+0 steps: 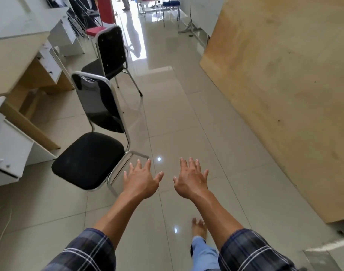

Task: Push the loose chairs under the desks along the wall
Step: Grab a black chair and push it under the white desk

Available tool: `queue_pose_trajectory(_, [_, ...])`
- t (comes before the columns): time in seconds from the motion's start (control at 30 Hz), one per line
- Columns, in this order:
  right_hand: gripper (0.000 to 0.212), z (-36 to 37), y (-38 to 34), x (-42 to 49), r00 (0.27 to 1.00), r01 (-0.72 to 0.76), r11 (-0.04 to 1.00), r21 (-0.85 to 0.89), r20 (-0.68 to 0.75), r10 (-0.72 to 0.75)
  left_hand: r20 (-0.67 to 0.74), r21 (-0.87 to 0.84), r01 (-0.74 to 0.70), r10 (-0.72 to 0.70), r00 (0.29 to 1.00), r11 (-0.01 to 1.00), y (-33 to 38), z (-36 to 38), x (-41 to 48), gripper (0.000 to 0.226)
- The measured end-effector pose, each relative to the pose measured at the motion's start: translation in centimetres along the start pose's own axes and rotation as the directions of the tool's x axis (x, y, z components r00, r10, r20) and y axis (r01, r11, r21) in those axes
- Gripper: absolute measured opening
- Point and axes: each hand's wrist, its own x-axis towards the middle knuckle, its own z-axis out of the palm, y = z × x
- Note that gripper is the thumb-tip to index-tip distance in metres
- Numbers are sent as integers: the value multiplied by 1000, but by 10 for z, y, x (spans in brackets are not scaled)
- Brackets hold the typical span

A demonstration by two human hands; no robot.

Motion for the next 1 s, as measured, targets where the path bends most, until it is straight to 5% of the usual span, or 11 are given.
queue_pose_trajectory(0.37, [77,-128,3,205,994,111,992,-57,15,-111,-87,-35,108,-111,990,993,88,-85,191,83])
queue_pose_trajectory(0.63, [85,-164,-36,328,981,188,975,-121,72,-181,-74,-100,251,-259,963,963,82,-116,300,93])
queue_pose_trajectory(1.0, [85,-213,-127,501,970,243,957,-158,68,-235,-85,-149,268,-283,955,952,52,-197,477,92])
